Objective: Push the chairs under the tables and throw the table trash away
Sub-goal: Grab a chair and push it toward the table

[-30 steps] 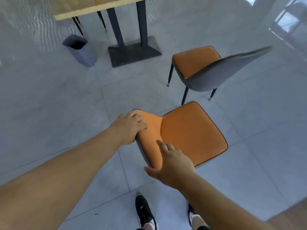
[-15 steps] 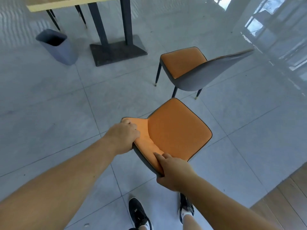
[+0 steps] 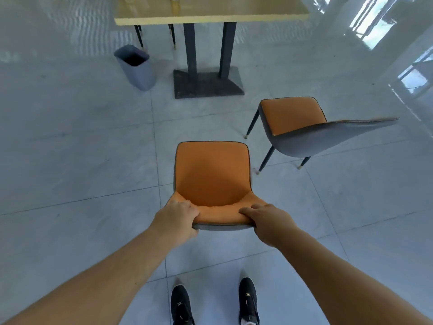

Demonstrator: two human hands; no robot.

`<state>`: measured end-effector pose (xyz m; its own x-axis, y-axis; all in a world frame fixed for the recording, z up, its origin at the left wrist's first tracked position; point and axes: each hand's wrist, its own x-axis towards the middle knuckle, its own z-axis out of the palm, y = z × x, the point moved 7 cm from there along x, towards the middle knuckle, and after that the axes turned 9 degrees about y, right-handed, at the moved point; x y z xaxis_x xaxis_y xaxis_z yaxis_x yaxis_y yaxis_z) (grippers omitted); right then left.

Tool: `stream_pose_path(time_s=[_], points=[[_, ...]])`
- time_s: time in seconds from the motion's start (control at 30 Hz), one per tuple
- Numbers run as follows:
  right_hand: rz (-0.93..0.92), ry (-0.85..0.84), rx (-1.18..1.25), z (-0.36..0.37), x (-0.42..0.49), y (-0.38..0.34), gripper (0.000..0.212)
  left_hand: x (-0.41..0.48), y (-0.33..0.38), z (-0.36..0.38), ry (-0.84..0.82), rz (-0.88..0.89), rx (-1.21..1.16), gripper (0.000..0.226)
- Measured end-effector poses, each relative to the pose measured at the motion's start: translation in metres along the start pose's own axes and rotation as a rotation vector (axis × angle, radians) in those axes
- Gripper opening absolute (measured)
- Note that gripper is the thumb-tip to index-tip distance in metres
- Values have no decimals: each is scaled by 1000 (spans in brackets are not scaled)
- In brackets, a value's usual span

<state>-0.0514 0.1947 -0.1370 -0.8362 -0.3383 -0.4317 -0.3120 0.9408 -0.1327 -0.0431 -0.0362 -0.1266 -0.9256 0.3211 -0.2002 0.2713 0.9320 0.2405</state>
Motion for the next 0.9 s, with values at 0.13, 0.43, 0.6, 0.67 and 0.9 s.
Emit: stream_pose_path(time_s=[0.13,0.43,0.6,0.67,0.9], points=[[-44,-3,-22,-14,29,18,62,4,6,1,67,-141,-56,27],[-205,74,-16,-39,80,35,45,39,-8,-12,142,-298,-78,25],[-219,96,0,-68,125,33,43,84,-42,-30,141,-323,-120,29],[-208,96,0,-80,149,32,44,106,-59,-39,143,-318,-117,28],[-151,108,-2,-123,241,38,45,196,-113,-72,180,-249,-103,28]])
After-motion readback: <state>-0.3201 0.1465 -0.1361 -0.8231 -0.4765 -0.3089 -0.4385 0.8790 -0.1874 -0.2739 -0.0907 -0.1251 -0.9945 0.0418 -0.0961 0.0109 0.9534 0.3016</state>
